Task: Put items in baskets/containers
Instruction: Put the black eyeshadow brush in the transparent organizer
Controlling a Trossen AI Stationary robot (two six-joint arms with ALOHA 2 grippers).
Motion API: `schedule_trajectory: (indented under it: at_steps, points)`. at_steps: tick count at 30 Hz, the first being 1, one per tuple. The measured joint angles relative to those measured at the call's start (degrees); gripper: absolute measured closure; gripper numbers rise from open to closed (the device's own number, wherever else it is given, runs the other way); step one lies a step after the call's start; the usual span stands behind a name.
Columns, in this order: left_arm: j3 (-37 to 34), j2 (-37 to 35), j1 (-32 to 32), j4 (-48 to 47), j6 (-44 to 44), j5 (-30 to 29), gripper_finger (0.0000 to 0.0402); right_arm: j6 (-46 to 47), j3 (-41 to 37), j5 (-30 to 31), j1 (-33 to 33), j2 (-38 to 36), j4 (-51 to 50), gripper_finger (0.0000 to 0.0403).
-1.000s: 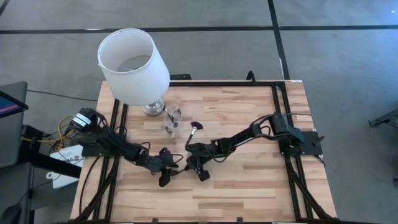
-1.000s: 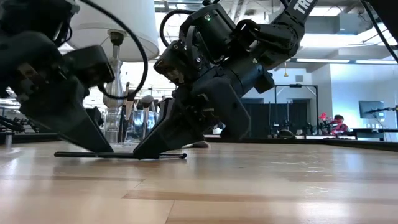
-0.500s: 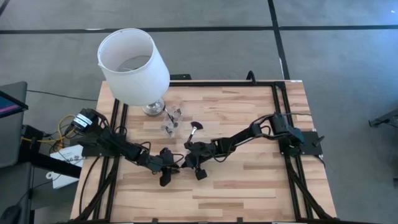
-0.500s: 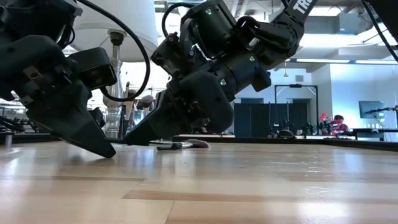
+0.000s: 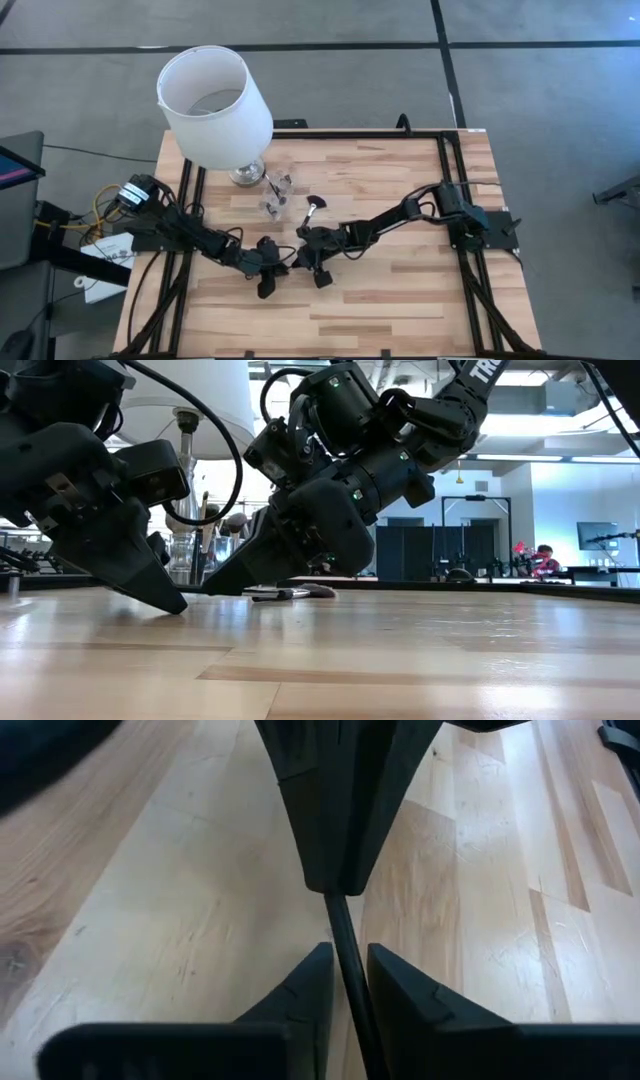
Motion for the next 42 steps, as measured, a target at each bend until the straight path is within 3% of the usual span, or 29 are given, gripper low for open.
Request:
schedule_trajectory:
  at_steps: [5,13,18,23,27,32,36,39,42]
  points:
    - [-0.06,0.05,-0.02,0.3,0.14,-1.29,0.0384,1.1,0.0,-0.25,0.02,-0.15,-0.45,0.0373]
    - [-0.09,-3.83,-0.01,1.05,4.85,-2.34,0.0389,1.89,0.0,0.2,0.24,-4.42,-3.43,0.0331]
    - [-0.09,-10.56,0.7,0.93,10.2,-3.34,0.0388,1.19,0.0,8.46,1.72,-15.28,-12.63,0.0316]
    - [-0.09,-16.42,3.2,0.31,15.67,-4.14,0.0388,-1.45,0.01,17.73,4.68,-31.32,-22.69,0.0302]
    - [-0.09,-19.97,4.18,0.33,23.2,-7.79,0.0388,2.65,-2.54,19.43,7.7,-42.66,-28.49,0.0299]
    - [-0.09,-25.69,4.09,1.23,33.69,-10.09,0.0388,2.94,-17.51,23.85,9.1,-46.16,-12.82,0.03]
    - [-0.07,-29.34,4.07,3.51,40.07,-10.1,0.0388,1.5,-28.57,27.83,6.02,-40.93,14.13,0.03]
    - [-0.02,-30.51,4.07,4.92,42.46,-10.09,0.0388,2.51,-31.69,24.19,2.6,-32.95,32.85,0.0301]
    - [-0.04,-29.96,4.1,4.92,43.61,-10.06,0.0388,6.29,-30.49,14.81,-0.34,-25.68,46.71,0.03]
